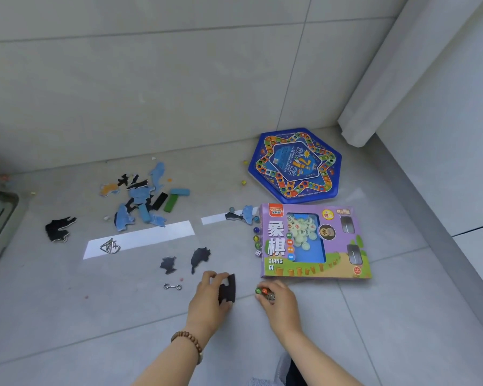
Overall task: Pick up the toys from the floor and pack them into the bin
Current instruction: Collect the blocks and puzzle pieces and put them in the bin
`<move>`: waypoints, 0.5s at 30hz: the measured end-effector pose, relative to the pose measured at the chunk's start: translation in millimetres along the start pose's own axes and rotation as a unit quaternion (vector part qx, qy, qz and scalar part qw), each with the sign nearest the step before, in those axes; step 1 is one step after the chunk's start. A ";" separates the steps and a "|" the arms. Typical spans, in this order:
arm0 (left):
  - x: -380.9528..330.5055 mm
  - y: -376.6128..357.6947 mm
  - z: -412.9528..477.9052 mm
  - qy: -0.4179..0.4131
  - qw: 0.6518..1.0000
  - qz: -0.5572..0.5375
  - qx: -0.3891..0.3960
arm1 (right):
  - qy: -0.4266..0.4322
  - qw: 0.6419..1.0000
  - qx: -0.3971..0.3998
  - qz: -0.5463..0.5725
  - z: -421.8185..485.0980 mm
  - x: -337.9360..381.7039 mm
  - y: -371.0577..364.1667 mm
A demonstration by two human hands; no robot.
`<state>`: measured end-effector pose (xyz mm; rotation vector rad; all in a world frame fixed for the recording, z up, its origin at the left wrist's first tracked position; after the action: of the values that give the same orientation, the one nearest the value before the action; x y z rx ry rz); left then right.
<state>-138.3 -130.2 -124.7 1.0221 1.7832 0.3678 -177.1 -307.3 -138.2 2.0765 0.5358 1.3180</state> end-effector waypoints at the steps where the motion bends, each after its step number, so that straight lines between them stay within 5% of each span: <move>1: 2.2 1.7 0.7 0.008 1.000 -0.020 -0.007 | -0.002 1.000 0.002 -0.001 1.2 -0.8 0.2; 4: 4.1 14.0 2.8 0.033 0.988 -0.138 -0.061 | -0.046 0.997 -0.002 0.056 3.0 -3.7 4.2; 7: 3.0 21.2 6.3 0.100 0.931 -0.340 -0.090 | -0.092 0.979 -0.007 0.181 4.5 10.2 12.0; 9: -6.7 0.5 6.4 0.186 0.837 -0.515 0.006 | -0.069 0.967 0.013 0.246 9.7 37.2 14.4; 12: -41.1 -23.5 -1.8 0.258 0.635 -0.714 0.143 | -0.005 0.967 0.068 0.244 17.6 82.5 13.2; 15: -58.7 -21.6 3.6 0.254 0.526 -0.797 0.157 | 0.030 0.974 0.113 0.195 24.2 106.1 4.1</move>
<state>-137.3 -189.5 -104.3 -0.9442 2.5454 -0.9548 -110.4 -250.8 -73.1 2.4250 0.3231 1.6064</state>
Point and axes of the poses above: each hand's wrist, its own z-axis towards the middle knuckle, its own y-axis out of the back of the hand, x = y × z, the point moved 9 cm from there along z, towards the middle knuckle, and after that the axes turned 7 degrees about -z, right-handed, at the moved point
